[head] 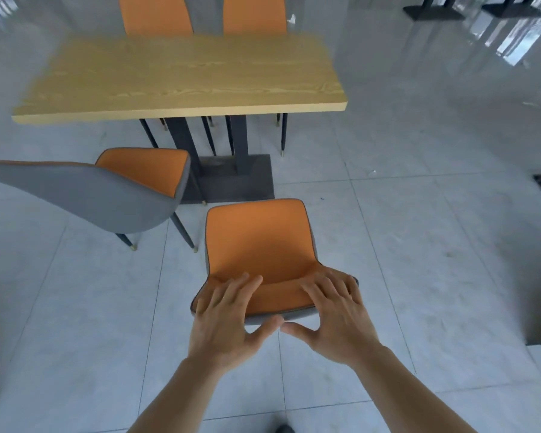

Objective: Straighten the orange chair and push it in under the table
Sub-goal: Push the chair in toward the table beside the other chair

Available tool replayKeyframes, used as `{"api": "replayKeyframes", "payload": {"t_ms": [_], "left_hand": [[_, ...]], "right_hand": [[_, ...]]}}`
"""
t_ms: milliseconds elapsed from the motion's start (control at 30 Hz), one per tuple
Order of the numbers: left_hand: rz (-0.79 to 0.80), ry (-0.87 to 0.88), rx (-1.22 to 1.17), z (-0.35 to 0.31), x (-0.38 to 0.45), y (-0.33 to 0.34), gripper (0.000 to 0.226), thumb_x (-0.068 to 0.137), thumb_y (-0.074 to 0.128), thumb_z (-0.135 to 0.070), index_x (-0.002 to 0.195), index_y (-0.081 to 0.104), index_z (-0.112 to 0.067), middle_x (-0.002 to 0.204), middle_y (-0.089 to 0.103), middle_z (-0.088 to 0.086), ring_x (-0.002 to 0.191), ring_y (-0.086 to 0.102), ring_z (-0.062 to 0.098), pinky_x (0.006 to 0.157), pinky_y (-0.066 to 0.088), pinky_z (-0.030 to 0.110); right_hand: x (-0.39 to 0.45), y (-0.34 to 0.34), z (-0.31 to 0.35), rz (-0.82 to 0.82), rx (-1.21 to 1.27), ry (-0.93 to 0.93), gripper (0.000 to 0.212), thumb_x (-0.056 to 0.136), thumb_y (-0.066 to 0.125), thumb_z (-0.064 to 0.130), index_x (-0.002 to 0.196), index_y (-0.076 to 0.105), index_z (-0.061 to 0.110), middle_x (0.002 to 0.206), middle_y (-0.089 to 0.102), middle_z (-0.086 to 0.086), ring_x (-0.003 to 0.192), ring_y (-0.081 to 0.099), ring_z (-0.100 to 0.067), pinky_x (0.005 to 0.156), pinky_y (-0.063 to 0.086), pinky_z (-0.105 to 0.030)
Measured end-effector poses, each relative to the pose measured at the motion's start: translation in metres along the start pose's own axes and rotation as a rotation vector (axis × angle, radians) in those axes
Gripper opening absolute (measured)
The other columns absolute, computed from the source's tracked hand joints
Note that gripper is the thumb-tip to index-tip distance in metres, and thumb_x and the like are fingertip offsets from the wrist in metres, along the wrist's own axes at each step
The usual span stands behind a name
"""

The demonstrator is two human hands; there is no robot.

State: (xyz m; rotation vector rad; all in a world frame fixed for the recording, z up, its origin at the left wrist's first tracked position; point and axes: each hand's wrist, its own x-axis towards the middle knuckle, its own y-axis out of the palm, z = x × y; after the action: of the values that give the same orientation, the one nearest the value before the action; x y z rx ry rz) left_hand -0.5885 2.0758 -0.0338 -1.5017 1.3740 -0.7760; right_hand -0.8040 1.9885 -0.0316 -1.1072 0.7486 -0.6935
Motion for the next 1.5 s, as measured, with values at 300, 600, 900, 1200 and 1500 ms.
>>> {"api": "replayKeyframes", "payload": {"t_ms": [300,600,900,1200,1500], "left_hand": [[-0.108,0.024,0.058,0.001,0.016,0.017,0.065,0.082,0.037,-0.092,0.118,0.065,-0.046,0.108,0.07,-0.024,0.105,0.064,0.011,0.09,0.047,0.036],[-0.108,0.06,0.06,0.017,0.073,0.002,0.068,0.083,0.034,-0.092,0.122,0.065,-0.046,0.113,0.07,-0.024,0.112,0.062,0.01,0.099,0.045,0.039],[-0.105,0.1,0.08,0.042,0.165,-0.019,0.074,0.081,0.027,-0.095,0.123,0.064,-0.046,0.115,0.07,-0.024,0.114,0.061,0.01,0.099,0.043,0.038],[-0.125,0.135,0.105,0.071,0.269,-0.041,0.077,0.08,0.025,-0.096,0.123,0.064,-0.046,0.112,0.069,-0.022,0.112,0.06,0.01,0.096,0.043,0.036],[-0.157,0.152,0.111,0.068,0.324,-0.048,0.08,0.079,0.022,-0.097,0.122,0.065,-0.046,0.106,0.071,-0.021,0.102,0.064,0.01,0.084,0.048,0.035]], "right_hand": [[0.018,0.014,-0.019,-0.137,-0.012,-0.075,0.074,0.089,0.034,0.087,0.125,0.061,0.027,0.119,0.063,0.006,0.113,0.055,-0.026,0.104,0.042,-0.049],[0.071,0.004,-0.02,-0.12,-0.053,-0.03,0.075,0.09,0.028,0.087,0.12,0.061,0.027,0.114,0.064,0.003,0.108,0.056,-0.029,0.103,0.042,-0.049],[0.158,-0.01,-0.026,-0.122,-0.076,0.009,0.077,0.09,0.027,0.087,0.124,0.061,0.027,0.118,0.066,0.001,0.111,0.057,-0.031,0.102,0.042,-0.051],[0.258,-0.027,-0.032,-0.147,-0.08,0.036,0.082,0.09,0.026,0.087,0.129,0.061,0.024,0.122,0.066,-0.002,0.112,0.057,-0.033,0.1,0.042,-0.052],[0.31,-0.049,-0.053,-0.083,-0.099,0.026,0.093,0.088,0.015,0.089,0.14,0.054,0.023,0.136,0.06,-0.003,0.122,0.053,-0.034,0.105,0.04,-0.055]]}}
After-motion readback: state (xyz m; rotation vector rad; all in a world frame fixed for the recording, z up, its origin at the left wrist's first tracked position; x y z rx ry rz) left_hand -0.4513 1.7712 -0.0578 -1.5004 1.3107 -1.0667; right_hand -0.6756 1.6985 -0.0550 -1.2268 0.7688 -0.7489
